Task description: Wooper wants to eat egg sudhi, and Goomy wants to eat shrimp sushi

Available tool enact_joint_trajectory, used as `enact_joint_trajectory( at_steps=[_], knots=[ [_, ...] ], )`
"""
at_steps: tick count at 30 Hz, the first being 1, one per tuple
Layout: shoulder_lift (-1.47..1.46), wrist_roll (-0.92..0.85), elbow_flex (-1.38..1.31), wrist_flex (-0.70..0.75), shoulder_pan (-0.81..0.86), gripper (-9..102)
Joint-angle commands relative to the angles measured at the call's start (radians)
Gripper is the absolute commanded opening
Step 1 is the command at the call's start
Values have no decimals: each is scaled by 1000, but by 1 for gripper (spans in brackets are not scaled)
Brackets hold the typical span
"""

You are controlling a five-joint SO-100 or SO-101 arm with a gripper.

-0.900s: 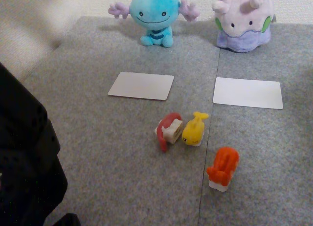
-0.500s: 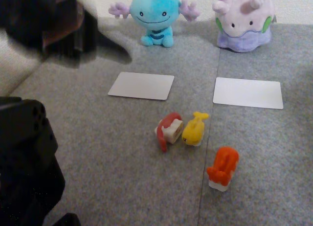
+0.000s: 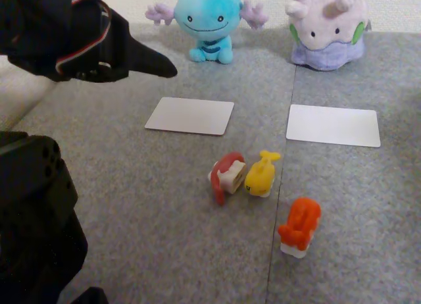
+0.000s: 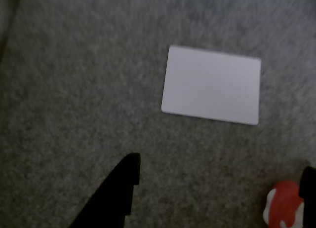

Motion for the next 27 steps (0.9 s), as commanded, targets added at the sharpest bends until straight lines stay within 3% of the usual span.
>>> enact_joint_trajectory(
  at_steps=[1,9,21,27],
  knots=[
    [12,-9,-11,-15,-3,37],
    [2,-14,-86,-6,71,38],
    [-296,-14,-463,273,149,37],
    [-477,-55,-618,410,268,37]
  ],
)
